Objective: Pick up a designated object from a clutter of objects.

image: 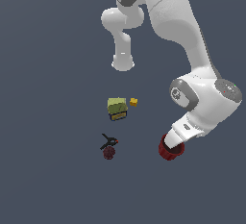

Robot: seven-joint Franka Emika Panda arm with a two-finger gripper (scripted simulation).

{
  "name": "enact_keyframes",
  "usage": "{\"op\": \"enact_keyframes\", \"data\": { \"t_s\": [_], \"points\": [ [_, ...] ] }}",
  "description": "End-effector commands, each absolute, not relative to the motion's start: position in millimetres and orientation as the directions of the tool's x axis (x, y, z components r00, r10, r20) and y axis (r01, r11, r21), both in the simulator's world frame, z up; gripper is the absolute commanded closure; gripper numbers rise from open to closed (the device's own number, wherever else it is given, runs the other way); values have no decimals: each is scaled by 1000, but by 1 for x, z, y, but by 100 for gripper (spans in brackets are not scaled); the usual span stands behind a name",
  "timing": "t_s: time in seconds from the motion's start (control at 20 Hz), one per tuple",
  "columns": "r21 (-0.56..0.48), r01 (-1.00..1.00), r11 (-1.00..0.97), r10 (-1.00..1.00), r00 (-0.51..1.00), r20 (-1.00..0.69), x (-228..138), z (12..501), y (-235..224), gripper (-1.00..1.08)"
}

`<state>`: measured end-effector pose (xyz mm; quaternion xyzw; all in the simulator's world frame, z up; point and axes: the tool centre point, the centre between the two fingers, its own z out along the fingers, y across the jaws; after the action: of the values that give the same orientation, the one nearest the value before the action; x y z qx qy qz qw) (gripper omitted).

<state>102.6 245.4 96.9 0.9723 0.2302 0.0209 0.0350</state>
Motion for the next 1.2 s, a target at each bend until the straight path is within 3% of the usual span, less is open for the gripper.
{"op": "enact_keyframes", "data": {
  "t_s": [0.0, 1.15],
  "points": [
    [79, 446, -892, 449, 893, 29, 98, 112, 243, 108],
    [79, 446, -892, 449, 893, 29, 11, 319, 192, 108]
  ]
}}
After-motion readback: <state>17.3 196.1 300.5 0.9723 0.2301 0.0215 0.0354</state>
